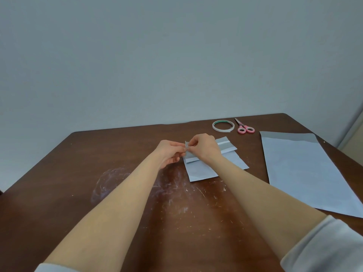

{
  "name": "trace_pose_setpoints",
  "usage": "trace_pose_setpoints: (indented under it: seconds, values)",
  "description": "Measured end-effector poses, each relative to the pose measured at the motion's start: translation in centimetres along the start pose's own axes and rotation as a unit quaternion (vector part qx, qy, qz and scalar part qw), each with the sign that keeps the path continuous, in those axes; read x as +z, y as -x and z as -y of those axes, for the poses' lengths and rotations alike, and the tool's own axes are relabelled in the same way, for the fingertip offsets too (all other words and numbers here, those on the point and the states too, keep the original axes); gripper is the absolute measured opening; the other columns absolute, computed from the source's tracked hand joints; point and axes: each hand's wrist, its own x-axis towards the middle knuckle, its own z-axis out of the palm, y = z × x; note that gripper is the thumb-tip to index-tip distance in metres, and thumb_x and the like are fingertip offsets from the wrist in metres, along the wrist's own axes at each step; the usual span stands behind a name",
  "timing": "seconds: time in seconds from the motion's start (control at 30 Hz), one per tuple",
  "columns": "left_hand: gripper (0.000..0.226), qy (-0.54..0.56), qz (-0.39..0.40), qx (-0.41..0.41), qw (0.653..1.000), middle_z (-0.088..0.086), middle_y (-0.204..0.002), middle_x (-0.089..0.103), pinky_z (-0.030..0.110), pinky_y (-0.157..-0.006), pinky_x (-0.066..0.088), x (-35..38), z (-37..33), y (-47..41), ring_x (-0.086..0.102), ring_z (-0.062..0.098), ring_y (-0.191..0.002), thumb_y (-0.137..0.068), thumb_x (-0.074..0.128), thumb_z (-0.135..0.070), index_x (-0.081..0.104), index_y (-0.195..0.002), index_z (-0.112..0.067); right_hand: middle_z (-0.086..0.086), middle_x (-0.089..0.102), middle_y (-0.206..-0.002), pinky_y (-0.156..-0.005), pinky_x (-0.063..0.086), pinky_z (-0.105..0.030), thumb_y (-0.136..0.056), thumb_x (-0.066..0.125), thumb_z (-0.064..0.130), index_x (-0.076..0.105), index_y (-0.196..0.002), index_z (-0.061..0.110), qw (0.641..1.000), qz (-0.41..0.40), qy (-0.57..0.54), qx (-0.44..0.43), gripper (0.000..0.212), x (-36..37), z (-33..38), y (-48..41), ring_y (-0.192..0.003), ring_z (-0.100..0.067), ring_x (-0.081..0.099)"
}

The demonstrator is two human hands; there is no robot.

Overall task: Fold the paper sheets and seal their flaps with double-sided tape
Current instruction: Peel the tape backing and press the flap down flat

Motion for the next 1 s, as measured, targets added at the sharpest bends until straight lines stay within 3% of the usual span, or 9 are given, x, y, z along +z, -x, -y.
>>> trace_pose_setpoints:
  seconds: [0.33,0.7,0.9,1.0]
  values:
    - [0.007,-0.031,-0.01,0.005,0.999,0.006,-0.078,0.066,0.019,-0.05,0.043,0.15,-0.2,-0.14,0.058,0.009,-0.064,-0.087,0.066,-0.006,0.069,-0.093,-0.007,-0.005,0.073,-0.098,-0.078,0.053,-0.032,-0.089,0.066,0.031,0.076,-0.098,0.015,1.0,0.01,0.001,-0.003,0.021,0.1,0.09,-0.19,-0.09,-0.021,0.065]
    - [0.008,-0.046,0.0,0.005,0.999,0.004,-0.073,0.067,0.019,-0.052,0.045,0.3,-0.18,-0.23,0.058,0.009,-0.06,-0.085,0.068,-0.007,0.07,-0.094,-0.007,-0.003,0.073,-0.097,-0.069,0.051,-0.03,-0.092,0.056,0.021,0.075,-0.085,0.016,1.0,0.012,0.02,-0.006,0.021,0.02,-0.05,-0.08,-0.084,-0.023,0.065]
    - [0.014,-0.032,-0.022,-0.005,0.999,0.01,-0.086,0.068,0.018,-0.047,0.044,0.36,-0.2,-0.31,0.062,0.011,-0.066,-0.088,0.064,-0.006,0.066,-0.101,-0.003,-0.003,0.066,-0.078,-0.063,0.042,-0.027,-0.086,0.051,0.012,0.067,-0.074,0.016,1.0,0.003,-0.025,0.014,0.021,-0.33,-0.18,0.17,-0.074,-0.02,0.056]
    - [0.014,-0.029,-0.02,-0.005,0.999,0.011,-0.087,0.067,0.018,-0.048,0.045,0.55,-0.32,-0.18,0.063,0.011,-0.066,-0.088,0.063,-0.006,0.066,-0.101,-0.002,-0.006,0.07,-0.082,-0.064,0.042,-0.027,-0.085,0.053,0.013,0.067,-0.072,0.016,0.999,0.002,-0.045,0.023,0.019,-0.37,-0.23,0.16,-0.076,-0.019,0.058]
